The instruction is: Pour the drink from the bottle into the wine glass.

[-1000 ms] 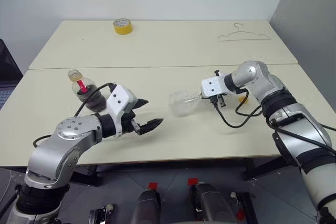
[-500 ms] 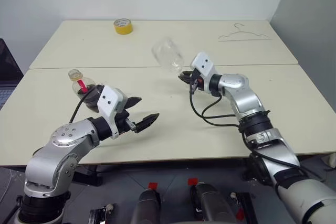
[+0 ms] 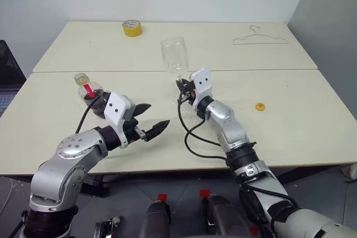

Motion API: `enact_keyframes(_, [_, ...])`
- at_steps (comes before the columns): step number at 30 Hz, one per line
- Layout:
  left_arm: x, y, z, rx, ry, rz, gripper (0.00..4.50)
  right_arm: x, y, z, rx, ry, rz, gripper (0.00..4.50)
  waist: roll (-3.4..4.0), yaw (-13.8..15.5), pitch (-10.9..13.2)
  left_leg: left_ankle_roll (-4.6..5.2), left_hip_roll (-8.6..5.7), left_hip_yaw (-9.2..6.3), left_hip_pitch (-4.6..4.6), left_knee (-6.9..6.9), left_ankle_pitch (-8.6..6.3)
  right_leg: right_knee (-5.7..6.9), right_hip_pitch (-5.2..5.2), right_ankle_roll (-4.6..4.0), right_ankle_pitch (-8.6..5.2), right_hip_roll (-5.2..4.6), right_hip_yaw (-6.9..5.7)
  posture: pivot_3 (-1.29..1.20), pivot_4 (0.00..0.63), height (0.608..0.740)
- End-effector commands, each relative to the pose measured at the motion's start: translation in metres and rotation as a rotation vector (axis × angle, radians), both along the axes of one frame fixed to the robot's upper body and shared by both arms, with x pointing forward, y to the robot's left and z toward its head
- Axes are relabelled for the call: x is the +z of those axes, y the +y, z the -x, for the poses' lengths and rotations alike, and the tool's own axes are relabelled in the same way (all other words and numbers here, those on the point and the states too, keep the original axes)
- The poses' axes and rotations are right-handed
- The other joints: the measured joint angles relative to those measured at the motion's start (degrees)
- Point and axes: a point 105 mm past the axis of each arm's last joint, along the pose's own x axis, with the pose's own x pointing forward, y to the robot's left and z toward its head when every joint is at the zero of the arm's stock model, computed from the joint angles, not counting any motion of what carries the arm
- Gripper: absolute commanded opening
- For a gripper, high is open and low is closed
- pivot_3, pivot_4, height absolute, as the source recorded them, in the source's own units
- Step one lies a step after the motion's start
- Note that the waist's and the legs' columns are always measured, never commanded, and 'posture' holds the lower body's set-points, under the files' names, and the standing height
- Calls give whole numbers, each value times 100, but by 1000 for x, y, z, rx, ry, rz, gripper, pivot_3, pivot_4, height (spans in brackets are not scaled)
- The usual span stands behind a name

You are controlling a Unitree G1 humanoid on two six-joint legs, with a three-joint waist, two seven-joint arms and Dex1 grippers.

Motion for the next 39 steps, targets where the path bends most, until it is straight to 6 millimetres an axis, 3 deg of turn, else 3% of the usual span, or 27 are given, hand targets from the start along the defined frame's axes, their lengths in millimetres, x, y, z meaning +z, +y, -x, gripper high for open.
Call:
enact_keyframes(1, [9, -2, 2, -5, -53, -5, 4500, 1, -3, 0, -43, -68, -17, 89, 0, -1, 0, 0, 0, 0, 0, 0, 0, -1, 0, 0, 0, 0, 0, 0, 150, 740])
enact_keyframes(7, [9, 0, 2, 4, -52, -7, 4500, -25, -3, 5, -71, -59, -15, 89, 0, -4, 0, 0, 1, 0, 1, -3, 0, 0, -1, 1, 1, 1, 0, 0, 150, 740])
enact_keyframes(20, [6, 1, 1, 16, -46, -16, 4500, -53, -1, 14, -52, 33, -65, 89, -8, -5, -6, 0, 2, -2, 7, 0, 0, 1, 6, -4, -2, 0, 0, 0, 150, 740])
enact_keyframes(21, [6, 2, 1, 16, -45, -17, 4500, -55, -1, 15, -51, 36, -59, 824, -10, -4, -8, 0, 2, -2, 8, 0, 0, 1, 8, -5, -3, 0, 0, 0, 150, 740])
enact_keyframes(32, [6, 4, -1, 23, -45, -25, 4500, -57, -9, 13, -53, 30, -22, 4485, -13, -4, -9, 0, 2, -2, 9, 0, 0, 0, 8, -20, -11, 1, 0, 0, 150, 740])
enact_keyframes(39, [7, 4, -3, 21, -47, -29, 4500, -55, -14, 11, -59, 28, -8, 4485, -12, -3, -9, 0, 2, -2, 9, 0, 0, 0, 8, -21, -12, 0, 1, 0, 150, 740])
